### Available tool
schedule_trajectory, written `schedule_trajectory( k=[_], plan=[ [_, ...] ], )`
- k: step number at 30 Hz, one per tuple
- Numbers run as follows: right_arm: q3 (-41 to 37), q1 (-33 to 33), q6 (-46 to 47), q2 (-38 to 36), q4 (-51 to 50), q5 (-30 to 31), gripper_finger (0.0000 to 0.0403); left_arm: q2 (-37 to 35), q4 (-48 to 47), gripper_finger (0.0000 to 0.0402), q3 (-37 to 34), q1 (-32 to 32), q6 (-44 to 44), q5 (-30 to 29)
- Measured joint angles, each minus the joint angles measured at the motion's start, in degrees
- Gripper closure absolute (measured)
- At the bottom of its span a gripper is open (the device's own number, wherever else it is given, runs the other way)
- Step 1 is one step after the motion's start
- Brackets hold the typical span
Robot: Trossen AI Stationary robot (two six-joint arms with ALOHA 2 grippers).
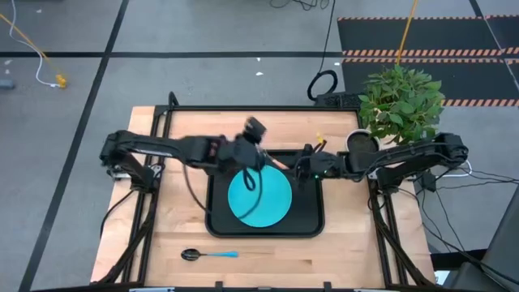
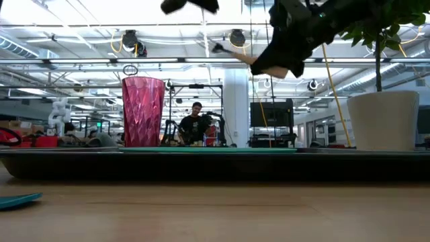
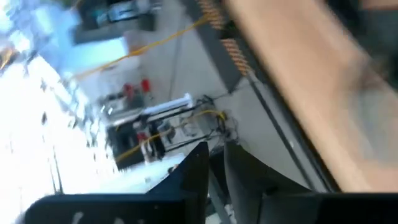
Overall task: Pick and place plate/cup/fork/spoon on tray
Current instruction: Put the orange fork to the right side of the blue plate on the black serving tray
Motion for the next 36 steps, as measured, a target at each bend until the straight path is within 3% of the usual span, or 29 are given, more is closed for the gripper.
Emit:
schedule_trajectory(
  k=[3,8,14,18,26,32,36],
  plan=[
    [0.1,0.6,3.5,-0.5,-2.4,0.3,0.0375,-3.3,2.5,0.0361,0.0,0.5,-4.2,0.4],
    [0.0,2.9,12.9,-0.2,-10.0,2.6,0.0375,-10.7,3.8,0.038,0.0,1.6,-19.0,2.6],
    [0.1,6.7,27.2,-0.2,-16.4,7.9,0.0375,-18.1,2.8,0.0398,-1.1,2.5,-33.6,9.7],
    [-1.7,10.9,39.2,-0.8,-15.6,14.7,0.0375,-22.2,6.4,0.0399,-5.4,2.5,-35.0,13.3],
    [-11.4,20.2,62.5,-1.1,-1.2,26.5,0.0375,-31.0,22.4,0.04,-21.2,2.4,-34.9,16.2],
    [-13.9,25.3,70.5,-0.7,0.5,32.1,0.0375,-38.3,32.6,0.04,-32.1,1.7,-35.3,20.9],
    [-14.0,27.3,73.9,0.8,0.5,33.4,0.0375,-43.1,36.0,0.04,-37.4,1.2,-40.2,26.0]
  ],
)
